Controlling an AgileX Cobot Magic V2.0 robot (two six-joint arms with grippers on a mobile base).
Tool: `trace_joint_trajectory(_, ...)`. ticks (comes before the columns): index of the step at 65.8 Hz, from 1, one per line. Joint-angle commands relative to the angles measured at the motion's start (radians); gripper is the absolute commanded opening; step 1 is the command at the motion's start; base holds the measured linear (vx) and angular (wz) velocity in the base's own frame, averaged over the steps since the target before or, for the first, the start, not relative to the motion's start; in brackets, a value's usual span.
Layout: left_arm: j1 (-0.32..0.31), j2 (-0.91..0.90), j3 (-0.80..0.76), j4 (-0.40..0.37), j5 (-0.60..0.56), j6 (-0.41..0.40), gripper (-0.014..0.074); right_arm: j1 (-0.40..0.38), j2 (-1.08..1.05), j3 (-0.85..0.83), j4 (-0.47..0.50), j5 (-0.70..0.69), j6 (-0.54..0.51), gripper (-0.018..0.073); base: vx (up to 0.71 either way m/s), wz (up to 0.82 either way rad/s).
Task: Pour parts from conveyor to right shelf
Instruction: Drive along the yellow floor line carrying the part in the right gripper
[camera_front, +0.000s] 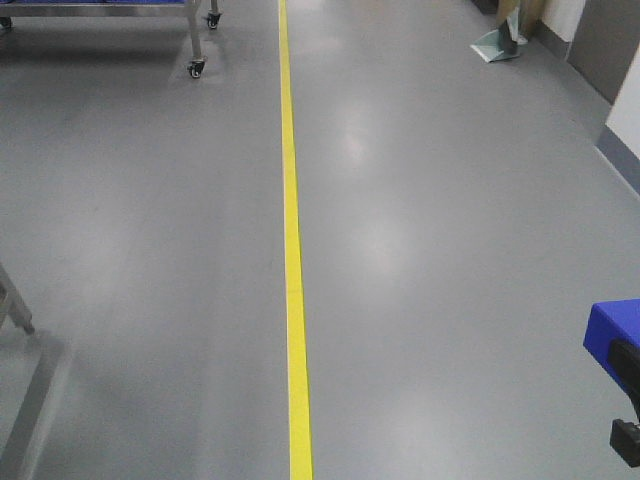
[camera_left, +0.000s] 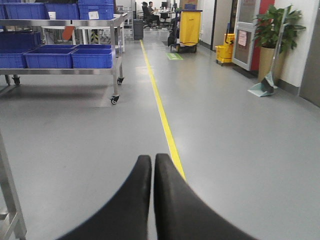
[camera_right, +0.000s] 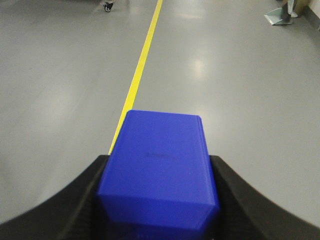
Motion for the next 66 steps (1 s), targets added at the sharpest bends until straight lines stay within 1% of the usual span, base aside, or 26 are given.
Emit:
trace_joint_trajectory(1, 0.003, 0.018, -0.020, -0.008, -0.079, -0.008, -0.0006, 0.001, 0.006, -0.028, -0.007, -0.078, -0.008, -0.0009, 0.77, 0.11)
trace_joint_trajectory(66, 0.003, 0.018, -0.020, -0.008, -0.079, -0.008, -0.0006, 0.001, 0.006, -0.028, -0.007, -0.078, -0.008, -0.0009, 0.78, 0.04)
